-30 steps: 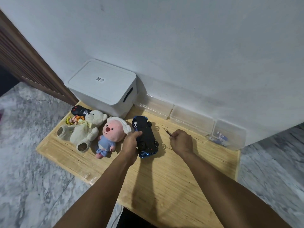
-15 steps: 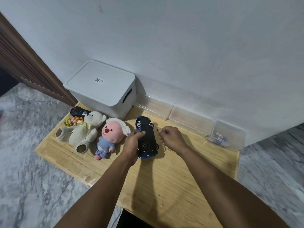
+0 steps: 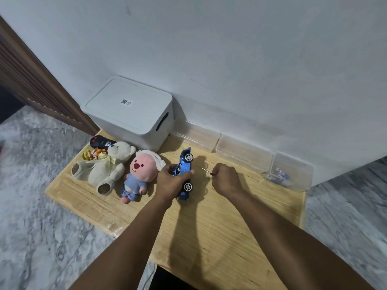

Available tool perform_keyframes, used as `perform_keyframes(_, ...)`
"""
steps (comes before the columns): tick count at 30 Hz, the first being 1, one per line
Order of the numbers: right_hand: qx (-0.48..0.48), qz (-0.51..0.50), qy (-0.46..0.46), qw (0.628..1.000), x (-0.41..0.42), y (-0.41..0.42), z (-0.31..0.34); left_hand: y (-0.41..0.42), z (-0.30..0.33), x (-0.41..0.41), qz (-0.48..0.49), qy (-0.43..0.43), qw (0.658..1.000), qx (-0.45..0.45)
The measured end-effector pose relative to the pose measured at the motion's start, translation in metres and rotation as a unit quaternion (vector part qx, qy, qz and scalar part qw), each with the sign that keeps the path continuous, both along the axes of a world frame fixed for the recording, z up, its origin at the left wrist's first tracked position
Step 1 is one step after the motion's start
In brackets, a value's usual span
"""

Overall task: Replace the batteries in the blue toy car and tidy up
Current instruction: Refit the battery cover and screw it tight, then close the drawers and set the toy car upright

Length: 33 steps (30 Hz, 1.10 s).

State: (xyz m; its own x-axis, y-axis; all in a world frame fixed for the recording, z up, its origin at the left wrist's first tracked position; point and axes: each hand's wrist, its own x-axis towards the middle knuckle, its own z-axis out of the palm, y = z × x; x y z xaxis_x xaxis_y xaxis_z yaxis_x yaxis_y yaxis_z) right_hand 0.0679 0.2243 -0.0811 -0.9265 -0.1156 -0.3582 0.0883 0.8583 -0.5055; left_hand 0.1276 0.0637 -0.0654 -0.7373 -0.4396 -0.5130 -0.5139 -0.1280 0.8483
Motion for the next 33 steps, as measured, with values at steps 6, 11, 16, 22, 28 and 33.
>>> perform_keyframes(6,0.11,0.022,0.024,0.993,0.007,0.004,-0.007,0.005,-0.013,0.001,-0.147,-0.056,0.907,-0.391)
perform_keyframes(11,0.127,0.029,0.022,0.991,0.006,0.004,-0.01,0.015,-0.024,0.007,-0.206,-0.108,0.826,-0.513)
perform_keyframes(16,0.129,0.026,0.034,0.991,0.004,0.003,-0.013,0.019,-0.034,0.01,-0.245,-0.114,0.77,-0.578)
perform_keyframes(22,0.095,0.024,0.024,0.995,-0.004,0.003,-0.013,0.018,-0.038,0.012,-0.28,-0.103,0.739,-0.603)
perform_keyframes(28,-0.022,0.026,0.037,0.999,-0.024,-0.011,0.002,0.017,-0.028,0.006,-0.251,-0.069,0.755,-0.602)
perform_keyframes(33,-0.052,0.043,0.044,0.997,-0.044,-0.03,0.018,0.007,-0.02,-0.018,-0.215,0.033,0.819,-0.531)
